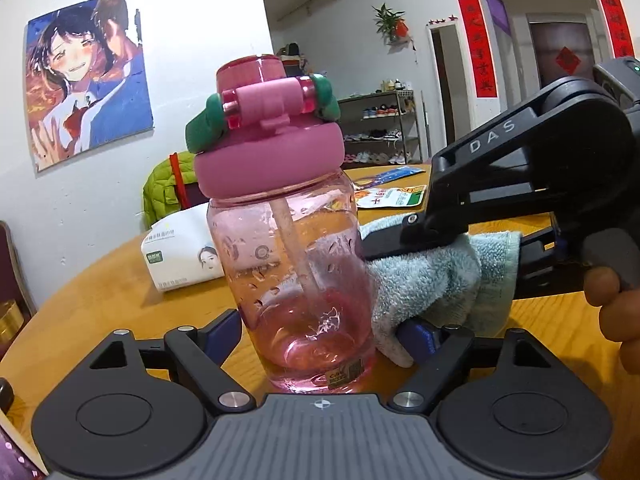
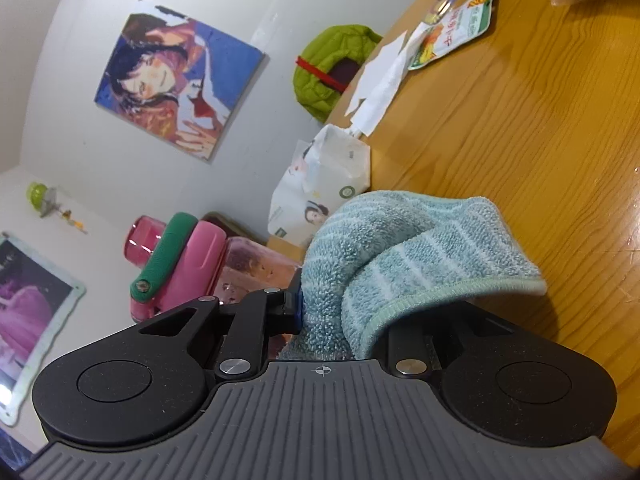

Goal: Clean container

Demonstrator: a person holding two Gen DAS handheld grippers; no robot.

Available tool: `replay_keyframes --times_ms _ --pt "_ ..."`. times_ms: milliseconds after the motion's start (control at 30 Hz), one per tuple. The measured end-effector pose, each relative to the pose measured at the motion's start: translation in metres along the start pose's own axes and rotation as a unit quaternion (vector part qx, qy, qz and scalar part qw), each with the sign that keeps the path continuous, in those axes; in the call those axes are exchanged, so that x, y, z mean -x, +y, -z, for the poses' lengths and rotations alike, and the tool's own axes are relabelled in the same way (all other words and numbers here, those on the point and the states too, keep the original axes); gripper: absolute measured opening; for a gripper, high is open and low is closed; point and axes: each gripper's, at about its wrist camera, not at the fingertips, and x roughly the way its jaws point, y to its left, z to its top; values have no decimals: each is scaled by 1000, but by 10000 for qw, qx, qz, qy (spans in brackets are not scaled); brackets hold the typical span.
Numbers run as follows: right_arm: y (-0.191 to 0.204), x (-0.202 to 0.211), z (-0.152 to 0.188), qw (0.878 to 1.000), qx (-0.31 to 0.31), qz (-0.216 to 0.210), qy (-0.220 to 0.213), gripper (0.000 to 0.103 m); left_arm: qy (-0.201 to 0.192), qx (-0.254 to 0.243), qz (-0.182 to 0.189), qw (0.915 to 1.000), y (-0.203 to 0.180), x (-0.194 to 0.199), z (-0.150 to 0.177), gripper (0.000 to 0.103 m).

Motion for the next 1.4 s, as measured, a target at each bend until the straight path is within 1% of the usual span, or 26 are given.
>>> replay_keyframes --times_ms 133,233,300,333,367,433,467,500,533,600,667,700,733,767,867,900,933,1000,1033,1067,1133,1233,1267,1300,1367,1400 --pt "-1 -1 1 9999 50 100 -28 26 -30 -36 10 10000 -1 2 0 75" --pt "4 3 2 9996 206 92 -181 22 -54 -38 54 10000 -3 5 1 72" --pt "5 14 -1 9981 90 -347 -495 21 -54 -81 58 9999 -5 4 1 71" --pt "3 21 -2 9954 -32 -672 -678 20 -52 -105 56 9999 -6 4 1 71" --pt "1 27 -3 9906 -185 -1041 -872 19 -50 -127 49 9999 -7 3 1 71" --pt "-6 35 -4 9761 -573 -1757 -1140 19 -53 -140 57 9999 -7 2 1 71" --pt "-12 34 -5 9689 -817 -2045 -1126 19 -59 -140 71 9999 -7 2 1 71" --pt "-16 29 -5 9649 -1010 -2210 -992 19 -62 -142 74 9999 -7 2 1 71" --pt "-19 22 -4 9642 -1179 -2236 -801 19 -64 -146 71 9998 -7 2 1 71" --pt "-23 11 1 9712 -1303 -1903 -592 20 -68 -136 71 9999 -7 2 1 71" --pt "-22 5 2 9852 -1167 -1183 -408 21 -77 -111 101 9999 -6 2 1 71" --pt "-25 1 2 9897 -1173 -777 -263 21 -72 -117 109 9998 -7 2 2 72" --pt "-30 -4 3 9912 -1246 -426 -116 21 -67 -127 103 9998 -7 2 2 72" --pt "-34 -8 4 9909 -1323 -257 -12 21 -63 -135 92 9998 -8 3 2 72" --pt "-30 -7 3 9926 -1168 -317 -74 22 -73 -94 124 9999 -7 5 2 72" --pt "-26 -3 4 9924 -1080 -549 -223 22 -71 -87 130 9999 -7 5 2 72" --pt "-21 2 3 9903 -984 -907 -377 22 -70 -89 129 9999 -7 6 2 72" --pt "-14 11 0 9820 -851 -1561 -638 22 -69 -105 120 9998 -9 6 2 72" --pt "-11 14 -1 9783 -838 -1768 -677 22 -69 -109 119 9998 -9 7 2 72" --pt "-10 13 -2 9777 -853 -1806 -646 22 -68 -110 118 9998 -9 7 3 72" --pt "-13 8 0 9810 -958 -1599 -546 22 -83 -113 120 9998 -5 3 3 72" --pt "-22 -5 -1 9909 -1105 -742 -222 22 -67 -136 110 9998 -9 6 4 72" --pt "-25 -10 -1 9928 -1112 -435 -80 22 -64 -147 105 9998 -9 6 4 72" --pt "-27 -14 -1 9934 -1117 -242 3 22 -64 -147 106 9998 -9 6 4 72" --pt "-27 -14 -1 9937 -1093 -227 14 23 -73 -118 126 9998 -9 7 4 72" --pt "-24 -11 -2 9941 -1029 -349 -47 23 -73 -114 128 9998 -9 7 4 72"
